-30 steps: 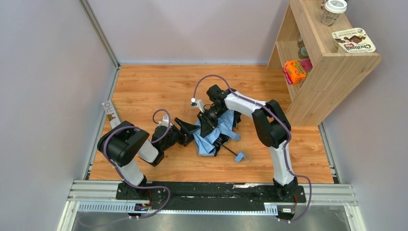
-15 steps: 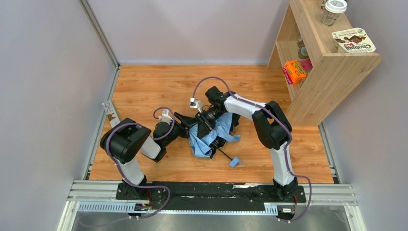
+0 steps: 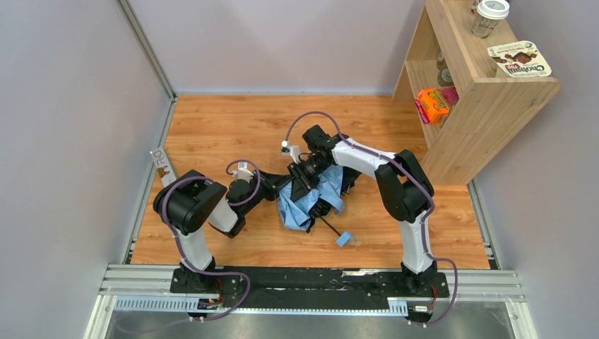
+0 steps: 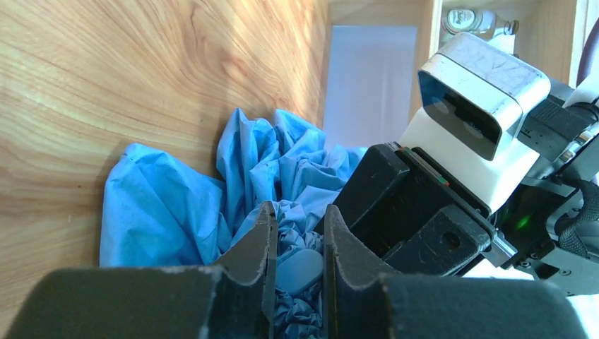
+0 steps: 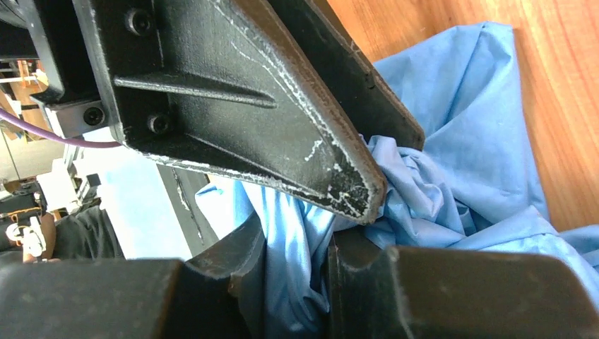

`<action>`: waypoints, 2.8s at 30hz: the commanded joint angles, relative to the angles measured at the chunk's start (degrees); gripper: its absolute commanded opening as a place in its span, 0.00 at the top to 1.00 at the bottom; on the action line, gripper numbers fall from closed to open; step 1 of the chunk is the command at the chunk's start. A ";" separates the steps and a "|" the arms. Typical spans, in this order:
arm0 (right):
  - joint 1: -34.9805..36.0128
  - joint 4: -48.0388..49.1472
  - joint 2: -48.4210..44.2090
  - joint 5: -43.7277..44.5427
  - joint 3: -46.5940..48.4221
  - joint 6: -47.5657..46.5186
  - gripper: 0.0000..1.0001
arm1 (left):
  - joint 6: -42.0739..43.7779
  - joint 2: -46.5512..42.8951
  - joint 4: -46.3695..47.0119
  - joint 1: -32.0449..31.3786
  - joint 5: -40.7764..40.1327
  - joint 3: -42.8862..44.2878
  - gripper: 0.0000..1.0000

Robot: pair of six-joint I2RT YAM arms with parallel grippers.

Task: Put away the umbrella

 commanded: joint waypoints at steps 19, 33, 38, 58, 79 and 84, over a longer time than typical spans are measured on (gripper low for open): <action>20.53 20.29 -26.54 52.19 -23.03 -5.94 0.05 | -6.98 3.04 5.24 -1.82 -0.01 -2.65 1.00; 21.24 22.84 -13.09 67.56 -22.41 -14.03 0.12 | -10.76 -0.03 4.98 -1.82 2.71 -4.85 1.00; 18.52 22.59 -10.55 66.35 -23.21 -10.87 0.31 | -11.99 -2.66 4.27 -1.82 4.03 -4.93 1.00; 7.62 25.05 -11.69 27.69 -27.70 -5.60 1.00 | 10.06 -35.08 -38.59 9.78 9.57 -3.08 0.28; -2.93 38.58 -7.03 3.93 -25.15 20.51 1.00 | 2.88 -44.70 -40.83 1.00 1.76 -8.36 0.20; -3.02 38.41 -7.38 3.23 -25.41 20.07 1.00 | -0.30 -33.20 -31.25 0.91 0.60 -5.64 0.20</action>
